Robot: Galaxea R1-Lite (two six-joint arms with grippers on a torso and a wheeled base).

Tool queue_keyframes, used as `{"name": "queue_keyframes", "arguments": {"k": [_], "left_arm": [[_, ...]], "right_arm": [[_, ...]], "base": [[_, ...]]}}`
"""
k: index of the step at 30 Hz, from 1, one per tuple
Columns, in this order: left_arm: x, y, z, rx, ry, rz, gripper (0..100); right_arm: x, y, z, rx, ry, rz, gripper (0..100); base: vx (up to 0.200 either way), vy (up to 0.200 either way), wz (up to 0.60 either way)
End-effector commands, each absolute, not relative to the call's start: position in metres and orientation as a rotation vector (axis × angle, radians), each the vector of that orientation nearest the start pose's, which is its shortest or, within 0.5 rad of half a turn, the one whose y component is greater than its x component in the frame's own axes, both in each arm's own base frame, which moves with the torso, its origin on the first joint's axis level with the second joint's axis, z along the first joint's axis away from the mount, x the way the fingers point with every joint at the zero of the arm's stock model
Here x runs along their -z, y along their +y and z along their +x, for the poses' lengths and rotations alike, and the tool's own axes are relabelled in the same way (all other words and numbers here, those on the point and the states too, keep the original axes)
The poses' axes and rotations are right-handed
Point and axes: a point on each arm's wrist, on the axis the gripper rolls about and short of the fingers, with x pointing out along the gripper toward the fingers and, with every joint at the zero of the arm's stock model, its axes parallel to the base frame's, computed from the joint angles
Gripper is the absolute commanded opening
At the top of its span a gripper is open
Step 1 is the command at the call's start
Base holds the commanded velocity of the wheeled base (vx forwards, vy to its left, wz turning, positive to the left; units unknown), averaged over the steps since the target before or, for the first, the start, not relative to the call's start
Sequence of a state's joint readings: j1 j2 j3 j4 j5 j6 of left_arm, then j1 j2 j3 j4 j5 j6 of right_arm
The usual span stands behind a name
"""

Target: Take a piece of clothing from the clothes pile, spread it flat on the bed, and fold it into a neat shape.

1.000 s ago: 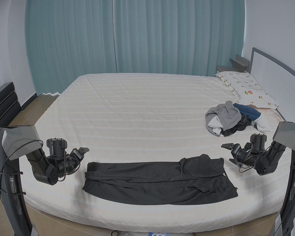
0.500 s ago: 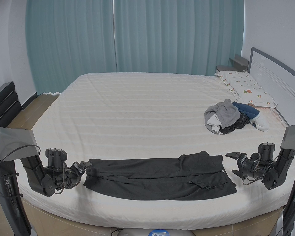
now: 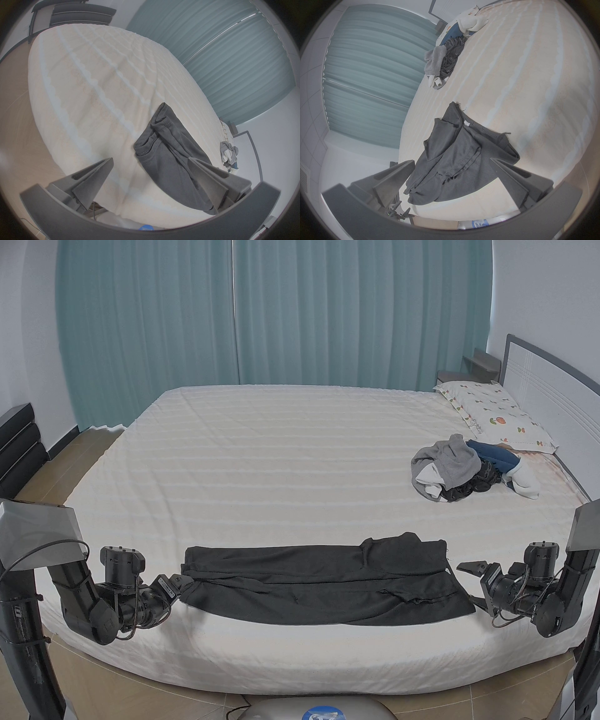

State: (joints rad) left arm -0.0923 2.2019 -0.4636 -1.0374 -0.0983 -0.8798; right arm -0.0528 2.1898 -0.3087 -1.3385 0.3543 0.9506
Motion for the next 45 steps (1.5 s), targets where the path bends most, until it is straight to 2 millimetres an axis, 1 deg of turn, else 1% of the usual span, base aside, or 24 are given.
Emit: {"name": "queue_keyframes", "arguments": {"k": [1, 3, 7, 11, 12, 22, 23, 25, 27, 28, 29, 31, 40, 45], "left_arm": [[0.017, -0.036, 0.311, -0.138, 0.729, -0.829, 100], [0.022, -0.04, 0.32, -0.156, 0.711, -0.816, 100], [0.03, -0.047, 0.327, -0.167, 0.707, -0.795, 100], [0.036, -0.047, 0.333, -0.206, 0.685, -0.774, 100], [0.036, -0.047, 0.333, -0.214, 0.682, -0.772, 0], [0.038, -0.045, 0.325, -0.237, 0.702, -0.764, 0], [0.039, -0.043, 0.318, -0.263, 0.713, -0.752, 0], [0.038, -0.042, 0.314, -0.276, 0.714, -0.746, 0], [0.03, -0.039, 0.304, -0.291, 0.71, -0.742, 0], [0.03, -0.039, 0.304, -0.291, 0.71, -0.742, 0], [0.026, -0.038, 0.298, -0.294, 0.714, -0.74, 0], [0.024, -0.037, 0.294, -0.298, 0.72, -0.738, 0], [0.031, -0.037, 0.283, -0.299, 0.77, -0.681, 0], [0.032, -0.037, 0.283, -0.298, 0.777, -0.673, 0]], "right_arm": [[0.0, -0.004, 0.279, -0.024, 0.651, 1.028, 100], [0.0, -0.004, 0.279, -0.025, 0.649, 1.027, 100], [0.0, -0.003, 0.28, -0.027, 0.649, 1.027, 100], [0.0, -0.003, 0.281, -0.028, 0.647, 1.027, 100], [0.0, -0.003, 0.281, -0.028, 0.647, 1.027, 100], [0.002, -0.003, 0.28, -0.024, 0.654, 1.027, 100], [0.002, -0.003, 0.28, -0.023, 0.656, 1.028, 100], [0.002, -0.003, 0.28, -0.023, 0.656, 1.028, 100], [0.002, -0.003, 0.279, -0.022, 0.657, 1.028, 100], [0.002, -0.003, 0.279, -0.022, 0.657, 1.028, 100], [0.002, -0.003, 0.279, -0.022, 0.657, 1.028, 100], [0.002, -0.003, 0.279, -0.022, 0.658, 1.028, 100], [0.002, -0.003, 0.279, -0.022, 0.658, 1.026, 100], [0.004, -0.003, 0.279, -0.019, 0.664, 1.027, 100]], "base": [[0.0, 0.0, 0.0], [0.0, 0.0, 0.0], [0.0, 0.0, 0.0], [0.0, 0.0, 0.0], [0.0, 0.0, 0.0], [0.0, 0.0, 0.0], [0.0, 0.0, 0.0], [0.0, 0.0, 0.0], [0.0, 0.0, 0.0], [0.0, 0.0, 0.0], [0.0, 0.0, 0.0], [0.0, 0.0, 0.0], [0.0, 0.0, 0.0], [0.0, 0.0, 0.0]]}}
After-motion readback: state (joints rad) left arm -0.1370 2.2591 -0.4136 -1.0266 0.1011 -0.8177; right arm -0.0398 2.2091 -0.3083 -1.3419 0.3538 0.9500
